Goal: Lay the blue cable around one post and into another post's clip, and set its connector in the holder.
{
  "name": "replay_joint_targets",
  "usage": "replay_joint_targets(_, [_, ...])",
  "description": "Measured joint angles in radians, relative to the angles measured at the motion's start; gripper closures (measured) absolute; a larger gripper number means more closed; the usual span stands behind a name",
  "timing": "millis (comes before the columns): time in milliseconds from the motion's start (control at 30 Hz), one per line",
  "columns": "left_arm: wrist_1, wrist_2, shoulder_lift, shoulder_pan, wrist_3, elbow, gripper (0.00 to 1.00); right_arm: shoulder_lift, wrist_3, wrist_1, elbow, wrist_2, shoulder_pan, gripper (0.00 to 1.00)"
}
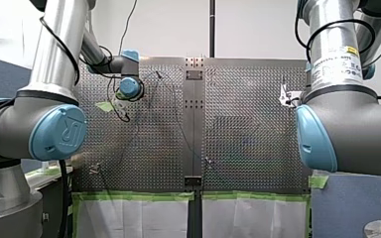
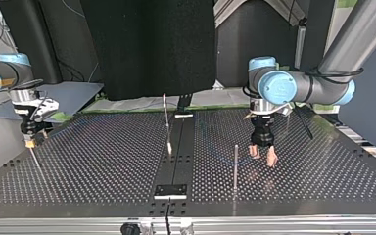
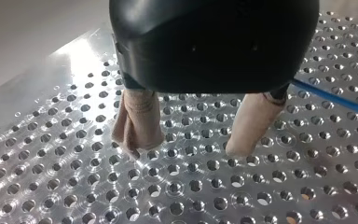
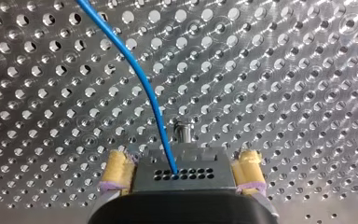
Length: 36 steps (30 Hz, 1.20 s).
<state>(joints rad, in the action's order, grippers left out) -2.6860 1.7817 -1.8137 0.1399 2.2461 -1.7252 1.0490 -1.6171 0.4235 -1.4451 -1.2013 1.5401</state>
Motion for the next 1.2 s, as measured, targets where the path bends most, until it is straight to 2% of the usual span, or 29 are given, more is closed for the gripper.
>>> replay_joint_targets(700, [-0.004,-0.002,0.0,0.001,0.004,0.001,0.0,-0.001,-0.007,0.009,0.0,-0.001,0.001,0.0])
replay_joint_targets(1000, [-0.006,-0.036,0.001,-0.001,0.071,0.001,0.0,-0.002,-0.006,0.008,0.0,-0.002,0.001,0.0])
replay_joint_targets(1200, [-0.009,-0.038,0.001,-0.001,0.129,0.0,0.0,-0.002,-0.005,0.007,0.0,-0.001,0.001,0.0])
